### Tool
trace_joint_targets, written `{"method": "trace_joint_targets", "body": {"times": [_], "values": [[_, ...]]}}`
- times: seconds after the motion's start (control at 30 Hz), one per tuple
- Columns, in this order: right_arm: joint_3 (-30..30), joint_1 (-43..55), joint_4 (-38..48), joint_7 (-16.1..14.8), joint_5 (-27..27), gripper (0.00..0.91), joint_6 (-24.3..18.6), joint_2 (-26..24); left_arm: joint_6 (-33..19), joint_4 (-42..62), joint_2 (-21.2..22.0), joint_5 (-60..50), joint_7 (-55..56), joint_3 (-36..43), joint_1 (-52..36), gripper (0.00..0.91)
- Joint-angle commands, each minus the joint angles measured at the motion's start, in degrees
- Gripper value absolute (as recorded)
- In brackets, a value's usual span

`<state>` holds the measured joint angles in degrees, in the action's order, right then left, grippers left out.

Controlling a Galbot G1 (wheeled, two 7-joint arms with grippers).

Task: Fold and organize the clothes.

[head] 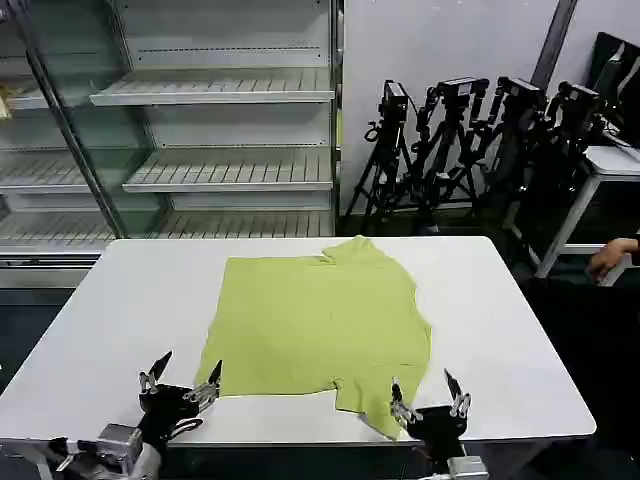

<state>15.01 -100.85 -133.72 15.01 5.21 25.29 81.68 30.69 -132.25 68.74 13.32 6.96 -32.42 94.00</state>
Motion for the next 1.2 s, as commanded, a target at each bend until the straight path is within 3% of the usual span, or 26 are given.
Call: {"method": "trace_joint_targets", "body": {"times": [0.03,0.17,0.2,0.23,0.27,0.3,0.33,0.37,0.6,0.87,1.2], "values": [[-1.7,-2.2,2.0,0.4,1.3,0.907,0.5,1.6,2.7,7.5,-0.2,-0.1,-0.5,3.6,-1.8,0.907],[-2.2,-2.6,2.3,0.7,1.2,0.907,0.5,1.7,2.7,7.8,-0.1,0.4,-0.6,4.0,-2.0,0.907],[-2.3,-2.6,2.7,1.1,1.1,0.907,0.5,1.7,2.7,8.0,-0.2,0.5,-0.7,4.1,-2.1,0.595],[-2.3,-2.6,2.9,1.4,0.8,0.746,0.5,1.8,2.6,8.1,-0.2,0.5,-0.9,4.1,-2.1,0.050],[-2.4,-2.7,3.1,1.7,0.6,0.514,0.5,1.8,2.6,8.3,-0.3,0.5,-1.3,4.2,-2.1,0.020],[-2.5,-2.8,3.2,1.8,0.4,0.141,0.5,1.8,2.6,8.4,-0.4,0.5,-1.6,4.2,-2.1,0.020],[-2.6,-3.0,3.1,1.7,0.1,0.040,0.5,1.8,2.6,8.5,-0.4,0.6,-1.6,4.2,-2.1,0.020],[-2.8,-3.1,3.1,1.7,-0.1,0.000,0.5,1.9,2.6,8.6,-0.4,0.7,-1.5,4.2,-2.0,0.020],[-4.1,-3.8,3.7,1.6,-1.7,0.000,0.5,2.2,2.6,8.6,-0.2,2.0,-1.5,4.3,-1.8,0.020],[-5.1,-5.2,4.5,2.7,-1.7,0.000,-2.5,3.2,2.5,7.1,1.2,1.8,-1.7,4.0,-1.0,0.020],[-5.7,-10.9,-7.5,1.8,0.6,0.000,-4.3,1.5,2.3,-7.5,2.4,-0.1,-1.7,1.2,5.8,0.020]]}}
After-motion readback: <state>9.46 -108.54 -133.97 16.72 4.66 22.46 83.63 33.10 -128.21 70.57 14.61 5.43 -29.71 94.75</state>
